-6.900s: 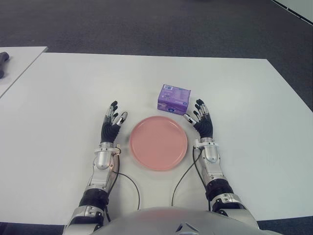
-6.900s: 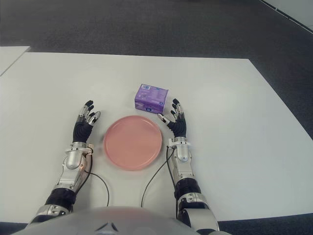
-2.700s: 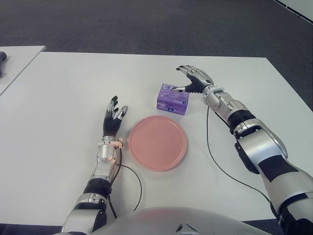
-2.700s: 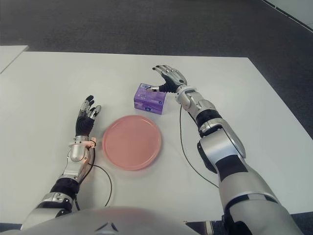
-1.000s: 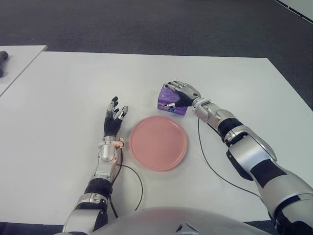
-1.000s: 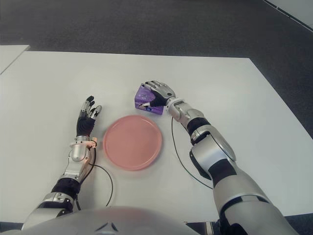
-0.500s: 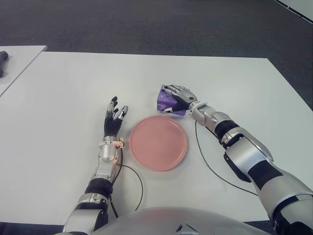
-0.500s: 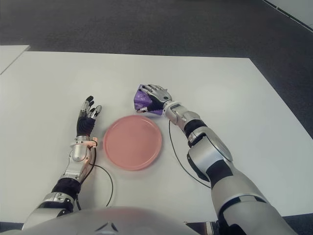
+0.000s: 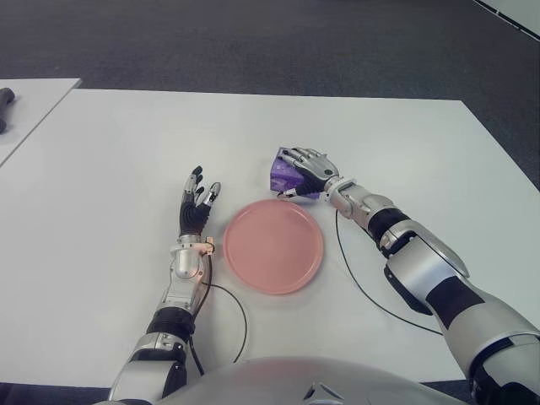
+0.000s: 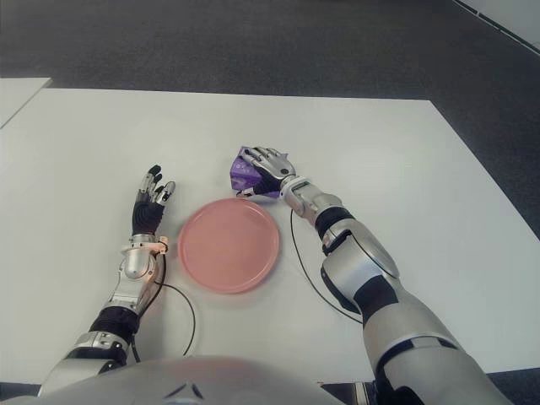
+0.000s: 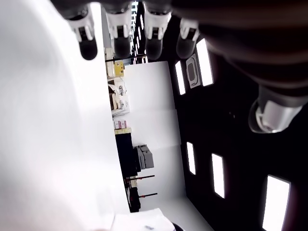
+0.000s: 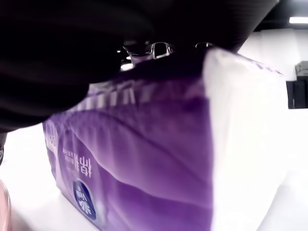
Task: Put the tissue paper into the plate.
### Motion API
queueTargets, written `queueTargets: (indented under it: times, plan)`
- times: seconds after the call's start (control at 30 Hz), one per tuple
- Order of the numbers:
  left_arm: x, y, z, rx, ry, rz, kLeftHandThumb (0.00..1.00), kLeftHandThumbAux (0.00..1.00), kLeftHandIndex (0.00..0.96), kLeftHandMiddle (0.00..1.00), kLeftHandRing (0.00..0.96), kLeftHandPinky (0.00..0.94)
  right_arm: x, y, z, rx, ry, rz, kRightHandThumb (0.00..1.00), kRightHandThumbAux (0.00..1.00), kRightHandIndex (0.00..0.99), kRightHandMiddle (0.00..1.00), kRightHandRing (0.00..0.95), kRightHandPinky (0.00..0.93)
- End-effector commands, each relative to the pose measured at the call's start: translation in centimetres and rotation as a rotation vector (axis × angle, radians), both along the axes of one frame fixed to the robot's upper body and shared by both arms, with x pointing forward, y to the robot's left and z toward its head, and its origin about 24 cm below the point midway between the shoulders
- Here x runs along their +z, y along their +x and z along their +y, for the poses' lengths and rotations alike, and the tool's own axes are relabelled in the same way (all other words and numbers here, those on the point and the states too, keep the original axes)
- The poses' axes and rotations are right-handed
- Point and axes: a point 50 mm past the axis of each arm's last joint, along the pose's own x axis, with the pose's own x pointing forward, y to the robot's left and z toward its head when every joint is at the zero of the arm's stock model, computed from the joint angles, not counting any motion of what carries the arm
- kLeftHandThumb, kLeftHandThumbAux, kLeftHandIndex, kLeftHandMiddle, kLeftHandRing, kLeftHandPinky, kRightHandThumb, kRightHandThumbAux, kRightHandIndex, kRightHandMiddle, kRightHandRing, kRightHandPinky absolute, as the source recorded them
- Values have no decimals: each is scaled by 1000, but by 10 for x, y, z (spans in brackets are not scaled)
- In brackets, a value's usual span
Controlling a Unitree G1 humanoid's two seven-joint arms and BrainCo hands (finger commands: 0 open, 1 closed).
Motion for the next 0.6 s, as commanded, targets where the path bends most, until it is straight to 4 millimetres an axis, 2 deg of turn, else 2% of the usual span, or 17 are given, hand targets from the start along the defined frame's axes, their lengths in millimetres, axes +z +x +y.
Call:
queueTargets:
  times: [0.03,0.6]
  plan:
    - [-13,-9,-2,-7,-14,57,0,405,0,0,0,0,-19,-9,-6,-13,-55,57,162,325,0,0,0,0]
    - [-13,-12,1,4,-5,59,0,404,0,0,0,0,-37,-17,-19,-85,-96,118,28,367,0,0,0,0]
